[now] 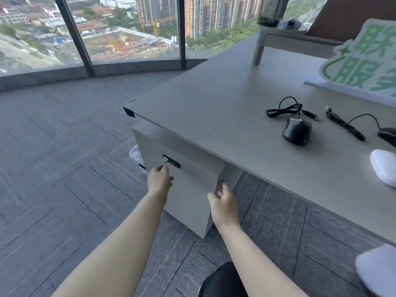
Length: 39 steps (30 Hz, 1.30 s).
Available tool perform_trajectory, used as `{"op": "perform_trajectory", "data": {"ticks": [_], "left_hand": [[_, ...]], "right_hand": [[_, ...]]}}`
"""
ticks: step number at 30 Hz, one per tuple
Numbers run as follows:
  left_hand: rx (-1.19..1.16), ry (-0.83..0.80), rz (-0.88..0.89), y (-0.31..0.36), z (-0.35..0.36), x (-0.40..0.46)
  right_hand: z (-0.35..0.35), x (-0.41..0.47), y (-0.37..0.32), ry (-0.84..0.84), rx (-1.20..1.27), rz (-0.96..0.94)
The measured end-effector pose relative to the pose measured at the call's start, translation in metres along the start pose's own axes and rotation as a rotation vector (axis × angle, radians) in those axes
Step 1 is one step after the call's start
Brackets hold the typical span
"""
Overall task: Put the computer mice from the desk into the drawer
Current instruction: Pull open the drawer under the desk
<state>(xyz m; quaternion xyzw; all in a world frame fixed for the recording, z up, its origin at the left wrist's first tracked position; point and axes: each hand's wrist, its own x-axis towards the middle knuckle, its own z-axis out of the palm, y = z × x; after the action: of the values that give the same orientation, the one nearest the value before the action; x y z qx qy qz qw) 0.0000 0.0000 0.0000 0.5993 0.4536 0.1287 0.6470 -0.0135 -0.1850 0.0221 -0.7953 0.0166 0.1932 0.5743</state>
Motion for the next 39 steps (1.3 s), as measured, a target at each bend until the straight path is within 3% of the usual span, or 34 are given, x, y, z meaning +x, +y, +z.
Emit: {"op": "perform_trajectory", "data": {"ticks": [5, 11, 22, 26, 39], "left_hand": [[-0.162, 0.044, -0.06, 0.008, 0.014, 0.031], [-0.188, 0.071, -0.104, 0.006, 0.021, 0.053], [-0.21, 0.082, -0.134, -0.007, -0.011, 0.04], [-0.278, 0.127, -0.12, -0.024, -0.046, 0.011], [-0.353, 0.281, -0.14, -0.084, -0.185, -0.069]], "right_hand": [[0.012, 0.015, 0.007, 0.097, 0.021, -0.041], [0.022, 0.015, 0.01, 0.195, 0.002, -0.059], [0.016, -0.016, 0.009, 0.114, -0.027, -0.094], [0.008, -0.044, 0.011, 0.001, -0.101, -0.139], [0.047, -0.118, 0.039, -0.588, -0.282, -0.108]]}}
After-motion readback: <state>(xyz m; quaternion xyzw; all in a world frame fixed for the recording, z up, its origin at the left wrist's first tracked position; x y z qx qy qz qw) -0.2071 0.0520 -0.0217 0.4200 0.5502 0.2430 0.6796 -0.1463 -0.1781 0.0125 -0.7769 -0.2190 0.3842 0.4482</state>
